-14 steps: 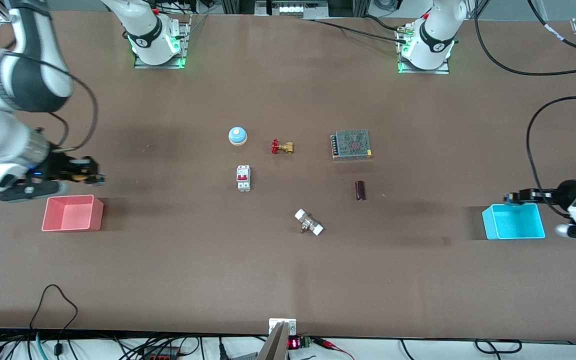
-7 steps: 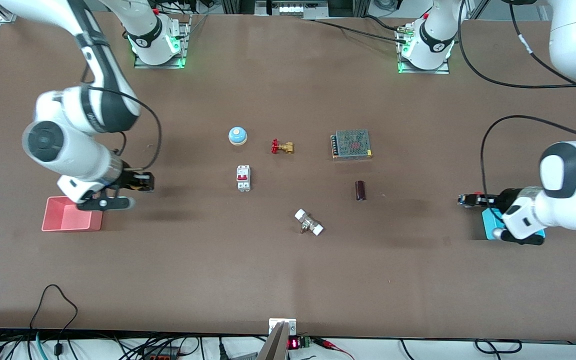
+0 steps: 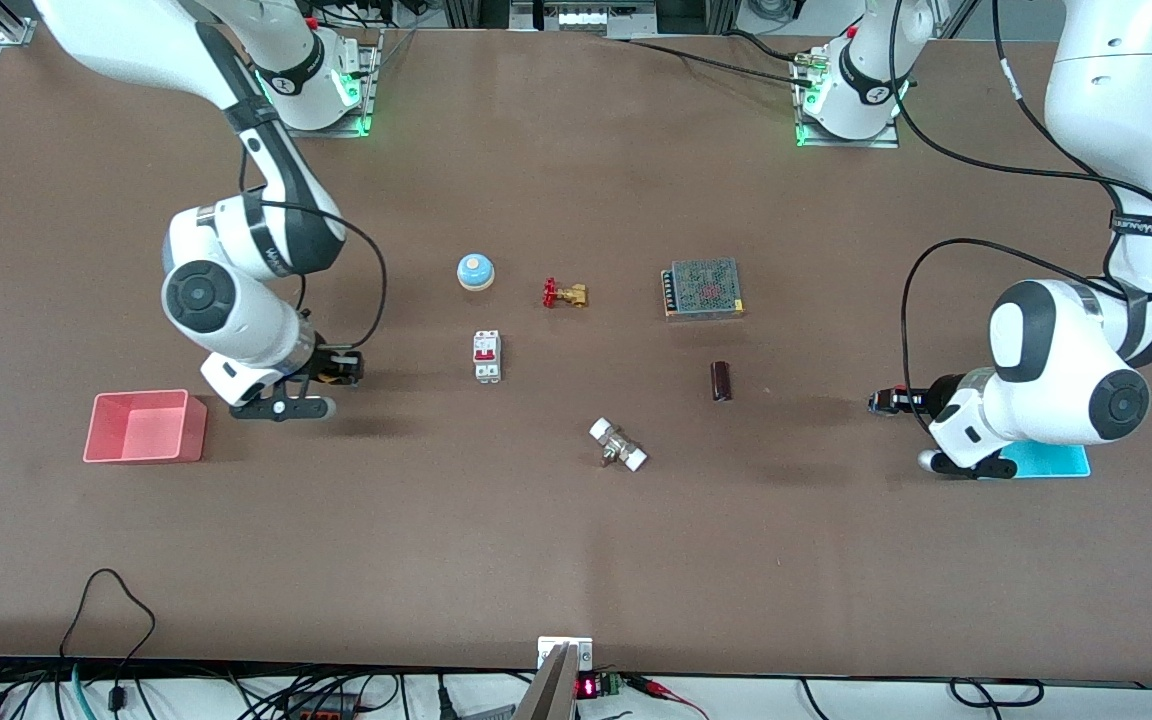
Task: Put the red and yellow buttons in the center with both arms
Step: 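Lift the yellow button with the right gripper while the left lifts red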
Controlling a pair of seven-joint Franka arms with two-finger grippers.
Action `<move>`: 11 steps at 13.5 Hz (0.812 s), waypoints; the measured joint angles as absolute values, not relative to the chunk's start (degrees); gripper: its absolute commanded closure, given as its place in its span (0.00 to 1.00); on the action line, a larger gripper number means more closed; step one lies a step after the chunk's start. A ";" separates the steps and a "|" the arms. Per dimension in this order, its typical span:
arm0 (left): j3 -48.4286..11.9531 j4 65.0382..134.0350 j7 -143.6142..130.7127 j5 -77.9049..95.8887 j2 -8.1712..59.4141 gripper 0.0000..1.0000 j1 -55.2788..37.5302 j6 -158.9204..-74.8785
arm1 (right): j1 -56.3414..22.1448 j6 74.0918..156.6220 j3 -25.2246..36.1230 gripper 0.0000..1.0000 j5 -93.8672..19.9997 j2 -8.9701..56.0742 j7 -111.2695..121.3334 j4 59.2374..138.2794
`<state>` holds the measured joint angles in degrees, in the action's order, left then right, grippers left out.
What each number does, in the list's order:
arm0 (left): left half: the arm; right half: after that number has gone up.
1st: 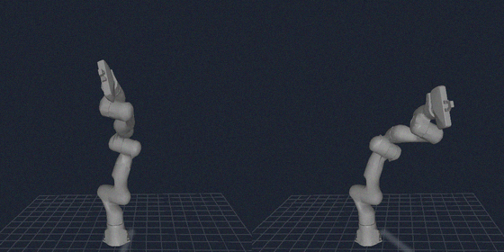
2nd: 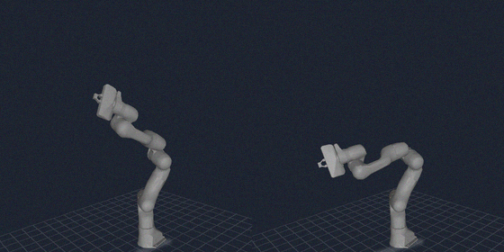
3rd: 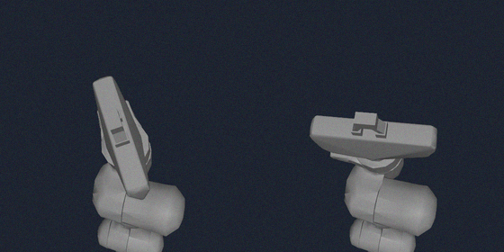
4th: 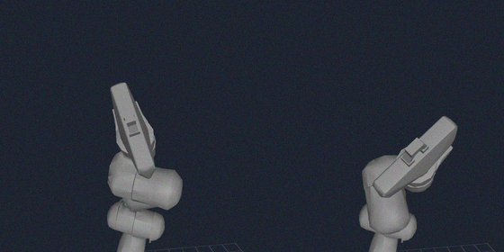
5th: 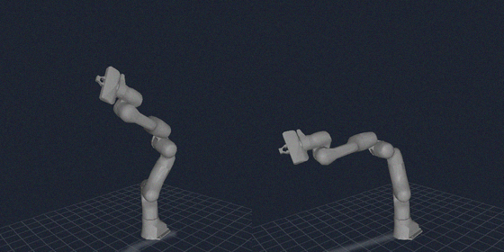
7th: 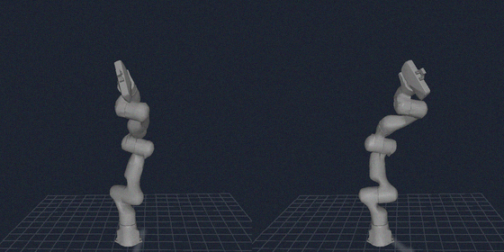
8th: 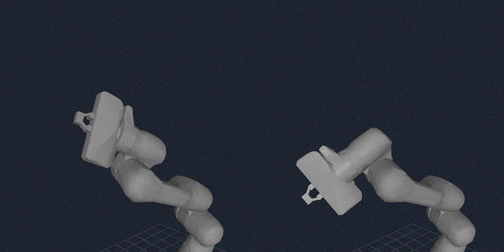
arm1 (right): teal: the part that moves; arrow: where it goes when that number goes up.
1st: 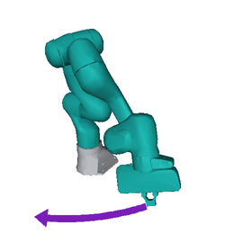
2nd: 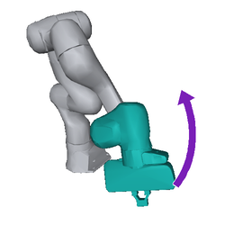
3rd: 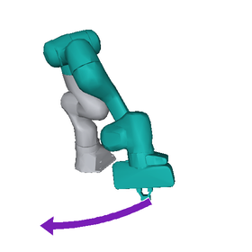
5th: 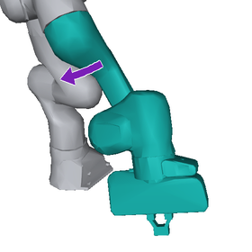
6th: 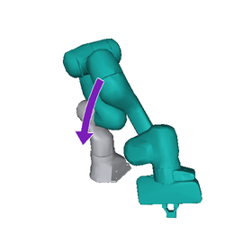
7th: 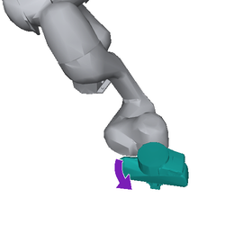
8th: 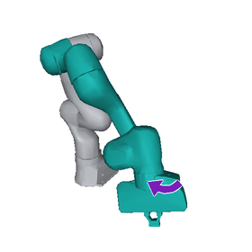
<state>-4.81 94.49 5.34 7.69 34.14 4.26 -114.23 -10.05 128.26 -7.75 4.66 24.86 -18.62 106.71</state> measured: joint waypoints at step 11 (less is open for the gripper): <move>-4.73 100.38 2.88 7.69 34.12 0.25 3.53 -122.81 | -14.13 135.20 -7.62 0.90 4.66 28.32 -22.18 109.11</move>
